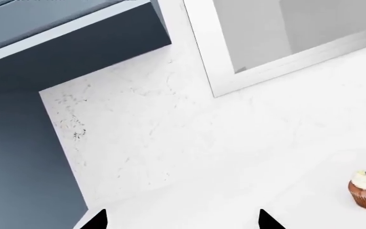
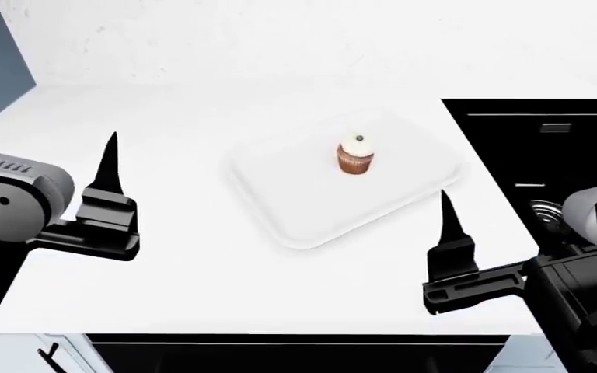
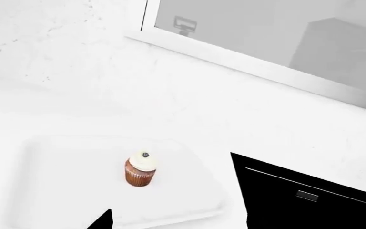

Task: Move the fresh-baked cupcake off the tray onto the counter, and place the bowl used for mixing into the sink.

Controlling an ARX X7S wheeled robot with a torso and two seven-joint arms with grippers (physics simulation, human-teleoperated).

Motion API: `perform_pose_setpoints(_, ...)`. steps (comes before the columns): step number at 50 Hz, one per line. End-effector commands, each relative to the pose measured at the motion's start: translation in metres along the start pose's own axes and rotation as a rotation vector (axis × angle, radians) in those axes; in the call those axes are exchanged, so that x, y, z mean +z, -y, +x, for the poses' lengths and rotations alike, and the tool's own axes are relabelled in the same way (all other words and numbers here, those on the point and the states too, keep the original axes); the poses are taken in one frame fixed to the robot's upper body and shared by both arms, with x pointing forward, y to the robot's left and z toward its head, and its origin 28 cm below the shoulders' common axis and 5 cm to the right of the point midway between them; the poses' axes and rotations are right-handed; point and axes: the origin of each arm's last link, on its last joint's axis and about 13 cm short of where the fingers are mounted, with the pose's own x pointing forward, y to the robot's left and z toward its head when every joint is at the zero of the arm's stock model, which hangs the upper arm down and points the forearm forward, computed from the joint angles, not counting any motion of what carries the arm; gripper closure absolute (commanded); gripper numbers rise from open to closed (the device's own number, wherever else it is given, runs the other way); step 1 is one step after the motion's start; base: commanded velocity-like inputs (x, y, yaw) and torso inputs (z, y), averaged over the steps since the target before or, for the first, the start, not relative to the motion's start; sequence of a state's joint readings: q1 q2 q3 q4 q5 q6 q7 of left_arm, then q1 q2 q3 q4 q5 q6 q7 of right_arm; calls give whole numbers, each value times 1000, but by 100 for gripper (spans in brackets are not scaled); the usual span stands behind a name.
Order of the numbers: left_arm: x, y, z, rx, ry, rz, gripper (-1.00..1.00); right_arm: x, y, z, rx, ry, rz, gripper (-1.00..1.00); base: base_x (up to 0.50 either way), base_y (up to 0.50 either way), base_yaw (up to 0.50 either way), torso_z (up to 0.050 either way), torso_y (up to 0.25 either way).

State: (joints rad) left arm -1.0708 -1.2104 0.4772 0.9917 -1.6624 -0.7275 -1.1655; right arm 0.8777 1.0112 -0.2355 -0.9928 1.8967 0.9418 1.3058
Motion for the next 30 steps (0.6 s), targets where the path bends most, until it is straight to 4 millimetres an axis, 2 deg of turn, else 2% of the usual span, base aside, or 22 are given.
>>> perform_pose_setpoints(1,1,-1,1,3,-1,-5,-100,2,0,-1,6,8,-3,-100,266,1,0,0,0)
perform_pose_setpoints(18,-1,0,0,3,-2,-1,-100,-2,-1,0,14,-5,-14,-100,241,1,0,0,2)
perform_pose_setpoints(30,0,-1,1,4,-1,1,-100,-1,-3,1,24,9,-14,-100,47,0,0,0,2)
